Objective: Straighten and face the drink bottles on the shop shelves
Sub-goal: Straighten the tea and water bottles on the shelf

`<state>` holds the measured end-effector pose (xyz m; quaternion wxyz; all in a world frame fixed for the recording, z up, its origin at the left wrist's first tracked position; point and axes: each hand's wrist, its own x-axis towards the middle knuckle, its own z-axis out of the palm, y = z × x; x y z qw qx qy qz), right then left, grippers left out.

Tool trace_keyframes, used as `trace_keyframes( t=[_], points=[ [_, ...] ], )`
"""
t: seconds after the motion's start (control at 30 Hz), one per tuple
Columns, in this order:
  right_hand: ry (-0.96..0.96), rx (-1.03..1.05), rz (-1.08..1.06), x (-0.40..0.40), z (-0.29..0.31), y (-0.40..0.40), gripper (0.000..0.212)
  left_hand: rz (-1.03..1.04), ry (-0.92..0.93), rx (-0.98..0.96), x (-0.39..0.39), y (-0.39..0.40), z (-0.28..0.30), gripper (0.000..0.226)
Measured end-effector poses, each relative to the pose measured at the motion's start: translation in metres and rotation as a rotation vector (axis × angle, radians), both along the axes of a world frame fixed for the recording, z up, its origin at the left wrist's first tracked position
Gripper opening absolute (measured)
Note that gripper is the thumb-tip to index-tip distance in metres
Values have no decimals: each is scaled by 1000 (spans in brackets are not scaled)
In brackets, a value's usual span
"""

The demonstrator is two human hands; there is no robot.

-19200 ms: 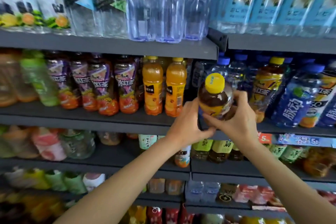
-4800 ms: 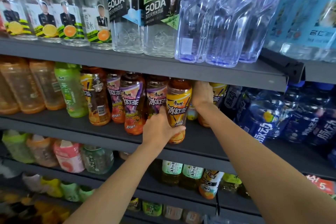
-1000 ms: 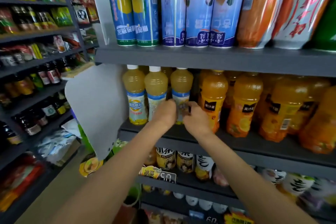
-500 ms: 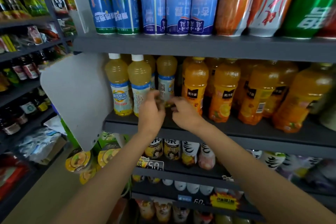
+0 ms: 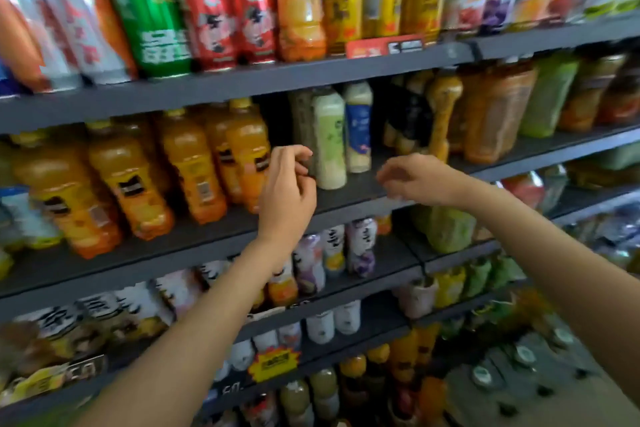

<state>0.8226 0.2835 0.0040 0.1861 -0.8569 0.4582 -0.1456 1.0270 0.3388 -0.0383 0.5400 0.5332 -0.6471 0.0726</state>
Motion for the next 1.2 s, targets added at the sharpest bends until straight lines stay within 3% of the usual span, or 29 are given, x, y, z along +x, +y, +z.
trace_keyframes(
  t=[0.1,0.3,0.47,0.73,0.93,1.1,1.2],
  points=[
    [37,79,-142,-140,-9,-13,24,-84,18,165,-125,-36,-20,28],
    [77,36,-452,-346,-13,-43,27,-285,-360,559,-328,-97,-33,37],
    [77,24,-498,-451,-27,-74,32,-357,-246,429,-440,-157,-25,27],
    [220,54,-491,-617,-41,-187,35,-459,-189,407,-634,-299,-41,40],
    [266,54,-647,-788,-27,-292,41,-465,-130,566,-784,-440,-19,47],
    [180,-7,-831,-920,-8,-368,39,-576,-248,567,-912,-517,6,47],
    [103,-46,-835,-978,-13,-432,39,-605,-316,550,-981,-558,6,47]
  ],
)
